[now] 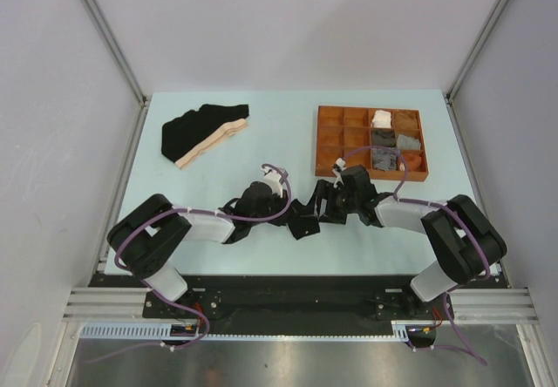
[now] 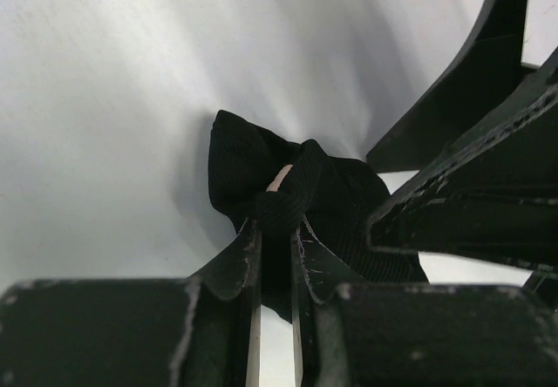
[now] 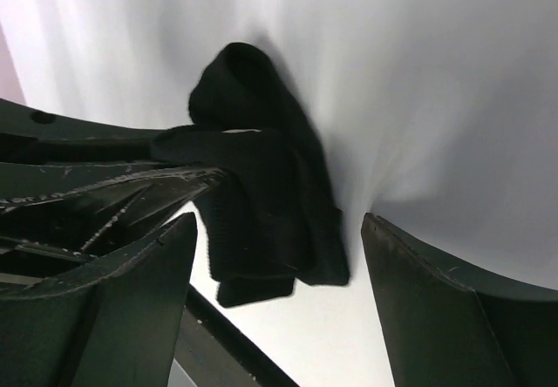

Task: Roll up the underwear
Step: Pick up the underwear from the center of the board.

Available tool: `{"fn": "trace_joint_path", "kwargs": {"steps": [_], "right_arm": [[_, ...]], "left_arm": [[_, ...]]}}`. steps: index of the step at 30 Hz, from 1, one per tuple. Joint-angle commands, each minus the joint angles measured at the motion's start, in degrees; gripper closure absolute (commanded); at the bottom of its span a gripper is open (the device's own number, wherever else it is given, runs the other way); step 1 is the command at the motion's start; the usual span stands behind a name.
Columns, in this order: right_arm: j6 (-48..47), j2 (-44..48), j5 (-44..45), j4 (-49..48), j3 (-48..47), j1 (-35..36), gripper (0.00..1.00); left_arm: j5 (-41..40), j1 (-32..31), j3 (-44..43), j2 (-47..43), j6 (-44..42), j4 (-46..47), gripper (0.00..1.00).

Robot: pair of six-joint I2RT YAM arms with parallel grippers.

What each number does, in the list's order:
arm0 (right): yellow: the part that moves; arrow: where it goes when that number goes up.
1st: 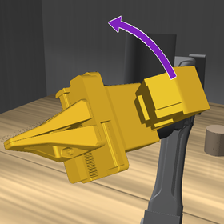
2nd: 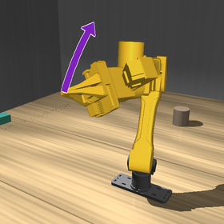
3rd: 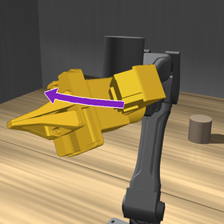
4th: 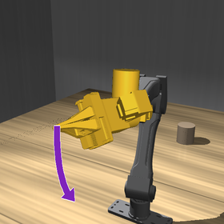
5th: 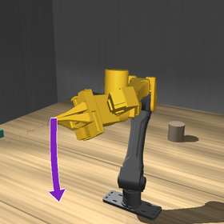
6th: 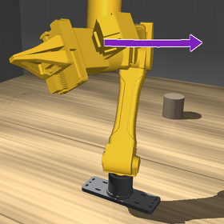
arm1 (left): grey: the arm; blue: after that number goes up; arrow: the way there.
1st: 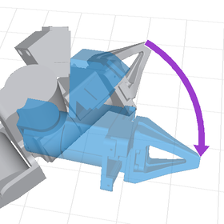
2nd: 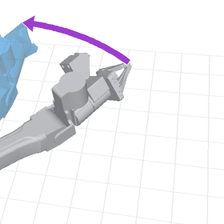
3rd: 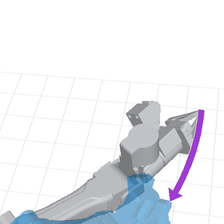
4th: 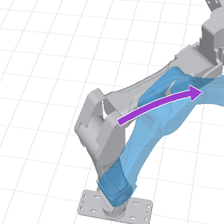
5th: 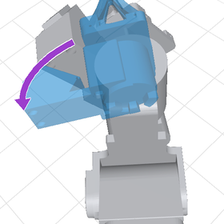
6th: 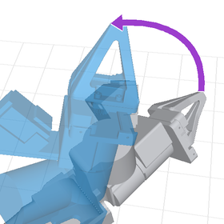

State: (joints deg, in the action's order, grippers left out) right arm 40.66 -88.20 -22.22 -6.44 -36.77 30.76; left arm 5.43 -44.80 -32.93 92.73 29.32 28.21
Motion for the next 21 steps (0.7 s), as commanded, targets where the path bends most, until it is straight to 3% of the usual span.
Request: {"fn": "trace_joint_path", "kwargs": {"steps": [1, 8, 11, 15, 21], "right_arm": [[2.0, -2.6, -1.3, -2.5, -0.5, 2.8, 0.2], [2.2, -2.1, 0.3, -3.1, -0.5, 4.7, 0.21], [1.3, -2.4, 1.0, -3.0, -0.8, 5.4, 0.27], [0.1, -3.8, 1.8, -2.2, -2.0, 6.1, 0.42], [-2.4, -4.5, 4.5, 1.2, -4.5, 8.3, 0.47]], "left_arm": [[-0.4, -1.1, 0.9, -1.9, -1.8, -1.0, 0.92], [-0.6, -1.5, 0.4, -1.9, -1.9, -1.0, 0.92], [-0.8, -1.7, 0.3, -2.1, -1.9, -1.0, 0.92], [-0.8, -2.1, -0.1, -1.9, -1.8, -1.2, 0.92], [-0.8, -2.4, -0.8, -1.9, -1.6, -1.2, 0.92]]}}
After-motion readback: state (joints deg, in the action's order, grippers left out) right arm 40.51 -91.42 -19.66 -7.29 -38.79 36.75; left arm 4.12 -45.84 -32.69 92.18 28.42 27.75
